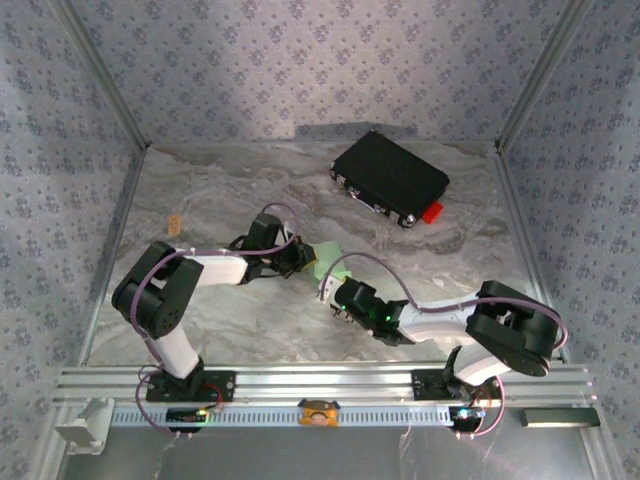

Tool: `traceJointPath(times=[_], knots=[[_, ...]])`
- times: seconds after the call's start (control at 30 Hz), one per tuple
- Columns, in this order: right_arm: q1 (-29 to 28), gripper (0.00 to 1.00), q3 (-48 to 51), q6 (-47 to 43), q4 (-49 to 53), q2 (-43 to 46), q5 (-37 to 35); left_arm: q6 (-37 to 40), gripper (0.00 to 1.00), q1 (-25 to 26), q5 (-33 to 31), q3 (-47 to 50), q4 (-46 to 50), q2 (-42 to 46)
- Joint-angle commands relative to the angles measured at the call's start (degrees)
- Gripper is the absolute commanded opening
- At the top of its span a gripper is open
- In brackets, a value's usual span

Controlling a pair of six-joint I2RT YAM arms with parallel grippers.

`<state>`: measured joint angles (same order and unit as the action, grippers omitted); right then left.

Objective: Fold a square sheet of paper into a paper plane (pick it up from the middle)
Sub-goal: Fourth fold the wing at the center of the table.

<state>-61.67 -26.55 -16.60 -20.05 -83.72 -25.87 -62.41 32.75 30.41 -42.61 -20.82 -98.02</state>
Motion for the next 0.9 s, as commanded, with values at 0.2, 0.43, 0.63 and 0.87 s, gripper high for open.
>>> traceJointPath(times=[0.2, 0.43, 0.63, 0.87], knots=[[-0.78, 0.41, -0.23, 0.30, -1.26, 0.21, -4.51, 1.05, 0.05, 0.29, 0.55, -1.68, 1.07, 1.23], [-1.08, 0.47, 3.70, -1.23, -8.98, 1.79, -3.15, 0.72, 0.05, 0.21, 0.13, -1.93, 2.29, 1.31], [-2.29, 0.49, 3.52, -3.91, -9.75, 0.88, -2.84, 0.25, 0.05, 0.18, 0.31, -1.80, 1.71, 1.41], [-3.27, 0.51, 2.66, -6.19, -12.79, -3.82, -10.21, 0.05, 0.06, 0.18, 0.00, -1.03, 1.62, 2.30]])
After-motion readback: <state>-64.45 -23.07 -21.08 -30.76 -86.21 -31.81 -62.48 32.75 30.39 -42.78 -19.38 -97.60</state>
